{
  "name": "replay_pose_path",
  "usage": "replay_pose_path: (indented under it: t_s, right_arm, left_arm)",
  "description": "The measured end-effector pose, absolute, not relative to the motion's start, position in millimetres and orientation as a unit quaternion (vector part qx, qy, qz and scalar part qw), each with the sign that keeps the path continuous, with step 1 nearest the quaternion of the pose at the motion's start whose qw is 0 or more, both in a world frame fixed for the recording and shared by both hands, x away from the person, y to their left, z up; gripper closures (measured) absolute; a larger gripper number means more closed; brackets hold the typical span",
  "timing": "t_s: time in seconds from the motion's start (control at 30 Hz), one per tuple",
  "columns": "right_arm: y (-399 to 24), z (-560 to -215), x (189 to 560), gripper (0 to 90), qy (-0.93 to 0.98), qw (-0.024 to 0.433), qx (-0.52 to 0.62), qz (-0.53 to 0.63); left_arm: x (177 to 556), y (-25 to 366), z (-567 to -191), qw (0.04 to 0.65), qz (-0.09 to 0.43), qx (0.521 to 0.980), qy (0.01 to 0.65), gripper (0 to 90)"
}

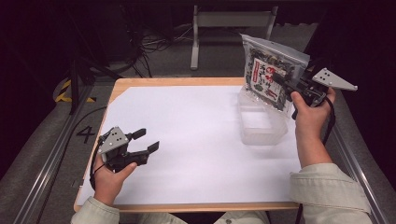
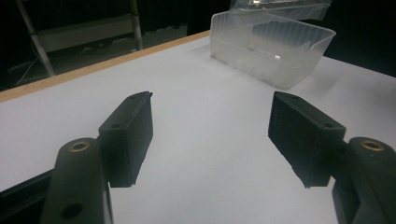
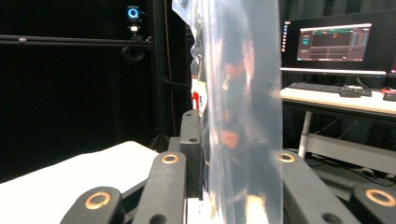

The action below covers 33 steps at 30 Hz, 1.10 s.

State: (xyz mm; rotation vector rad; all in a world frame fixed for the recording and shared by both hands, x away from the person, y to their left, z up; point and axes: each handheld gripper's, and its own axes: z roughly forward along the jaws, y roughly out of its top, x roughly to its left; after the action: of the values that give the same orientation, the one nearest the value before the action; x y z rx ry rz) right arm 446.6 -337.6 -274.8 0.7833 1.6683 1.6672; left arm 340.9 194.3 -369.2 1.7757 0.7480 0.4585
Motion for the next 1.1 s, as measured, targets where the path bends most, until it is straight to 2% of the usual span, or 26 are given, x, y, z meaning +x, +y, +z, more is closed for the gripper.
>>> replay_pose_path:
  t_s: [0.67, 1.1]
  right_arm:
    - [-348, -299, 463, 75.3, 0.608, 0.313, 0.326, 0.652]
    - [-342, -294, 461, 75.3, 0.581, 0.295, 0.331, 0.683]
  left_arm:
    - [339, 197, -371, 0.546, 0.195, 0.750, 0.318, 32.2]
    - [340, 194, -373, 0.544, 0.194, 0.752, 0.319, 32.3]
